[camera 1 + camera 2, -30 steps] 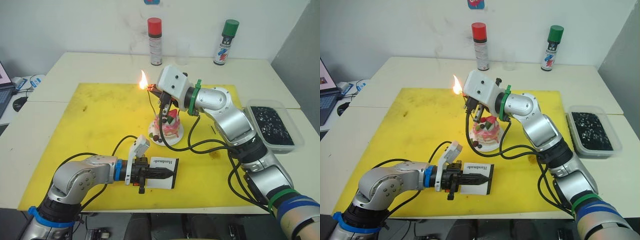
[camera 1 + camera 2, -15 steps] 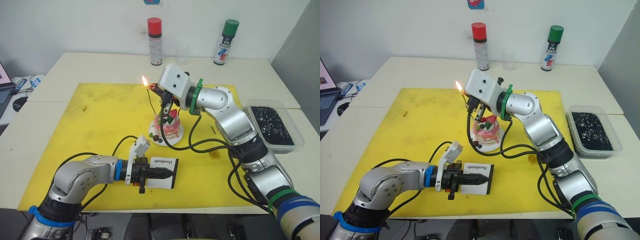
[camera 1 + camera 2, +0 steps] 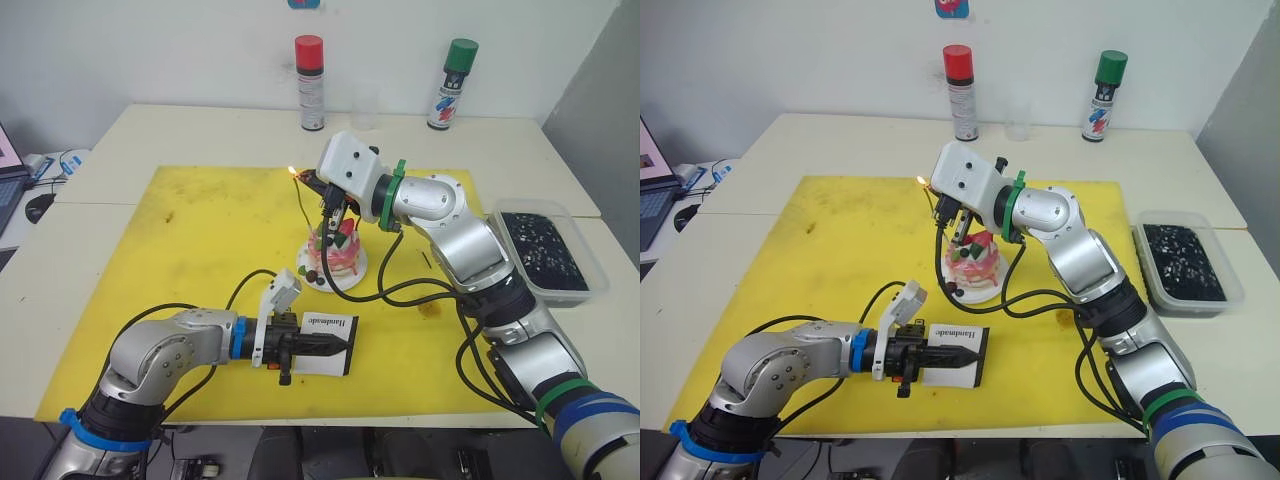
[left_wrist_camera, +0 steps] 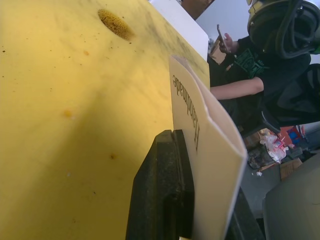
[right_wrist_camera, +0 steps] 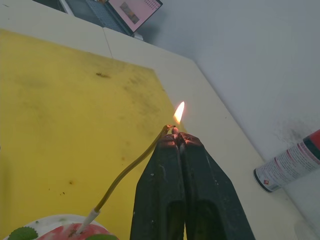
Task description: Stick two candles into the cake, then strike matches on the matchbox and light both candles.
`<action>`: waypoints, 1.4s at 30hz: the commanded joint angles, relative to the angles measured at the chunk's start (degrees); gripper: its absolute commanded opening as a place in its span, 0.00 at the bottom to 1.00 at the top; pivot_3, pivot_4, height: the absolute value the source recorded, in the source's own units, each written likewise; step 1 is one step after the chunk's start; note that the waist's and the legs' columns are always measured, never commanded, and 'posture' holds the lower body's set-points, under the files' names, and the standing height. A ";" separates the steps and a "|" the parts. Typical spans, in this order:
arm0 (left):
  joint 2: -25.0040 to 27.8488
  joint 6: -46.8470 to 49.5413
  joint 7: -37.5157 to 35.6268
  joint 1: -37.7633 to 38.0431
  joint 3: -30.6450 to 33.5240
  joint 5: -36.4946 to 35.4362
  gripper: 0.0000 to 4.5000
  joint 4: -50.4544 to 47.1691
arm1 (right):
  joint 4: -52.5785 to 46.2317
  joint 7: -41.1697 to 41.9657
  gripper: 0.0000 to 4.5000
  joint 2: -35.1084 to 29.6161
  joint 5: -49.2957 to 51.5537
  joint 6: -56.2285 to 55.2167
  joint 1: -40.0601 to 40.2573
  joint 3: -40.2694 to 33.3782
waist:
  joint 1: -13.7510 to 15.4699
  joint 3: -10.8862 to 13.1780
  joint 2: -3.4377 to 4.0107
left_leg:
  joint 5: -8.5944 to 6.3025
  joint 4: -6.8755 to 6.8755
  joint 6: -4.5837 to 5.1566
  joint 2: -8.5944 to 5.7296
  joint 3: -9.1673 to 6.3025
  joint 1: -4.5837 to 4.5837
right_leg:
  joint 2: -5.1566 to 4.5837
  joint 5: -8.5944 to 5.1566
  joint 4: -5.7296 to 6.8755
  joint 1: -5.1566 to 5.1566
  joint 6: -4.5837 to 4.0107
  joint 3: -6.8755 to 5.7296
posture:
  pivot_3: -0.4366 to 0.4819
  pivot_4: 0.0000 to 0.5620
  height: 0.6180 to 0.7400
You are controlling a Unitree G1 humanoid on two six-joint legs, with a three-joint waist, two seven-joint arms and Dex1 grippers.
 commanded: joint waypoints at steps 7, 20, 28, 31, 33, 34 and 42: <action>-0.01 -0.86 -0.94 -0.58 -0.11 -0.11 0.00 -0.89 | -1.60 0.27 0.01 0.38 -0.12 -0.05 0.00 -1.36 | 0.00 0.00 0.00 | 0.00 -0.01 0.00 0.00 0.00 0.00 | 0.00 0.00 -0.01 0.00 0.00 0.00 | 0.48 0.27 1.00; 0.08 -0.84 -1.04 -0.59 -0.26 -0.02 0.00 -1.03 | -1.71 0.43 0.01 0.31 -0.14 0.11 0.15 -1.34 | 0.00 0.00 0.00 | 0.00 -0.03 0.00 0.00 0.00 0.00 | 0.00 0.00 -0.04 0.00 0.00 0.00 | 0.48 0.27 1.00; 0.08 -0.86 -1.25 -0.58 -0.37 0.02 0.00 -0.96 | -2.70 0.26 0.01 -0.38 0.24 0.46 -0.88 -2.92 | 0.00 0.00 0.00 | 0.00 -0.06 0.00 0.00 0.01 0.00 | 0.00 0.00 -0.08 0.00 0.00 0.00 | 0.48 0.27 1.00; -0.02 -0.91 -1.38 -0.56 -0.48 0.05 0.00 -0.92 | -3.43 -0.02 0.01 -1.54 0.52 0.99 -2.08 -4.98 | 0.01 0.01 0.01 | 0.00 -0.07 0.00 0.00 0.01 -0.01 | 0.00 0.00 -0.09 0.00 0.00 0.00 | 0.48 0.27 1.00; -0.16 -0.89 -1.41 -0.55 -0.55 0.06 0.00 -0.93 | -3.91 -0.33 0.01 -2.21 0.72 1.52 -2.58 -6.49 | 0.01 0.01 0.01 | 0.00 -0.07 0.00 0.00 0.01 -0.01 | -0.01 0.00 -0.11 0.00 0.00 0.00 | 0.48 0.27 1.00; -0.31 -0.85 -1.32 -0.54 -0.60 0.02 0.00 -1.01 | -4.41 -0.54 0.01 -2.78 0.92 2.12 -2.63 -7.63 | 0.01 0.01 0.00 | 0.00 -0.07 0.00 0.00 0.02 -0.01 | -0.01 0.00 -0.12 0.00 0.00 0.00 | 0.48 0.27 1.00; -1.50 -0.67 -0.90 -0.21 -0.90 -0.27 0.00 -1.09 | -13.74 -4.01 0.01 -12.97 1.29 11.74 7.11 -21.22 | 0.37 0.00 0.00 | -0.01 -0.17 0.00 -0.02 0.01 -0.03 | -0.05 0.00 -0.40 0.08 0.00 -0.05 | 0.48 0.27 1.00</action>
